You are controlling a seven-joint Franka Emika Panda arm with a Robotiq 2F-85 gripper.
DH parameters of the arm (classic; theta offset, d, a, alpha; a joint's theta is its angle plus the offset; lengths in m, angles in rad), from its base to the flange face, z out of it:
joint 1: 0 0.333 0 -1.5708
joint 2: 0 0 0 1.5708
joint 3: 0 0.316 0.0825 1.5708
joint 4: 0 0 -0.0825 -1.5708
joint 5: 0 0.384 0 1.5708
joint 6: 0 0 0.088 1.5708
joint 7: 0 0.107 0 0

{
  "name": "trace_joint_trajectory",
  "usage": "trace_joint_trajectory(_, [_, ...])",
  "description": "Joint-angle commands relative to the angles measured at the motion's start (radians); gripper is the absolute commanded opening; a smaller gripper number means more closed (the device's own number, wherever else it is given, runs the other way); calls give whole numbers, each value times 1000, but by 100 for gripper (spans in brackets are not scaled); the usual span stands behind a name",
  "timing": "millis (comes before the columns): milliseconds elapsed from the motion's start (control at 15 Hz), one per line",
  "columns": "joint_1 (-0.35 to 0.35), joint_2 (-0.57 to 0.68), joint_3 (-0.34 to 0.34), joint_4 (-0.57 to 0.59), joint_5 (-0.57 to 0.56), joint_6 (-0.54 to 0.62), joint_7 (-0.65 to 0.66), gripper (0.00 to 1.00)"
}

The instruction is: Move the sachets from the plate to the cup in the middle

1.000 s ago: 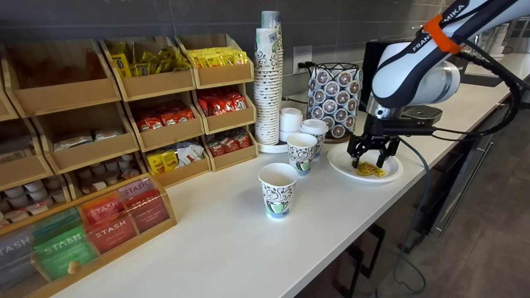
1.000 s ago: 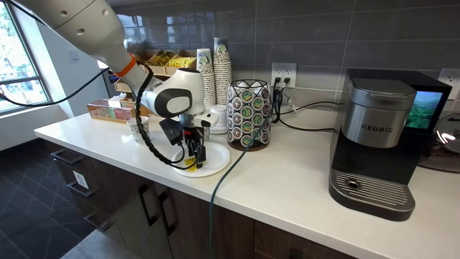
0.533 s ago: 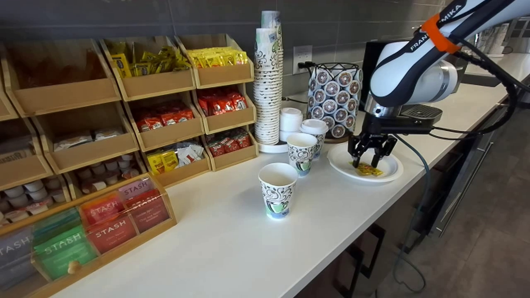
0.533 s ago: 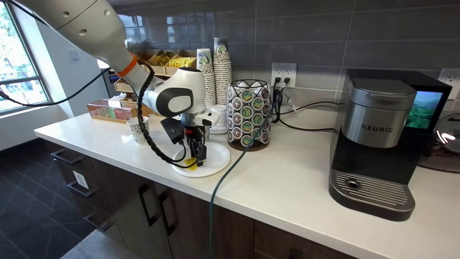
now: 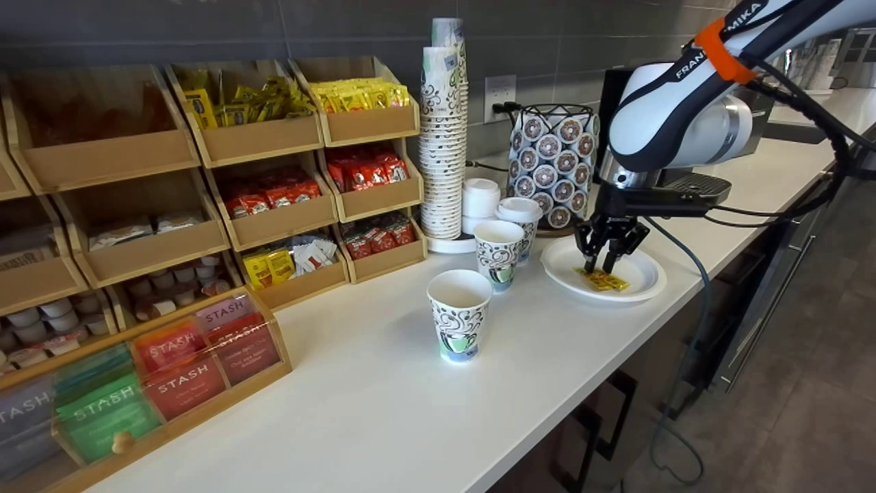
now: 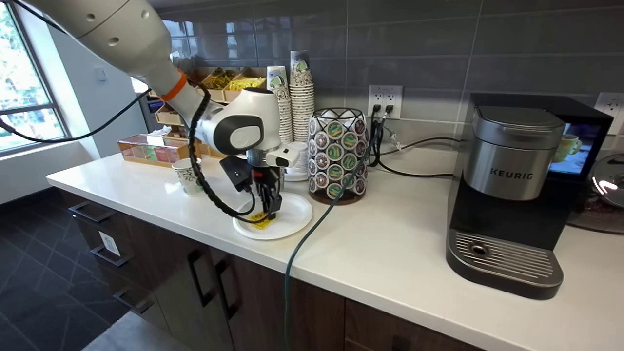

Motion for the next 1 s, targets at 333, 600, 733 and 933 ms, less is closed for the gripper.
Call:
trace_joint_trajectory(333, [21, 20, -11, 62, -69, -56, 26, 96])
trace_joint_trajectory(600, [21, 40, -9, 91, -101, -96, 21, 100])
trace_joint_trajectory(733, [19, 55, -2, 105, -103, -106, 13, 100])
trace_joint_trajectory(933, [17, 81, 4, 119, -99, -109, 5, 97])
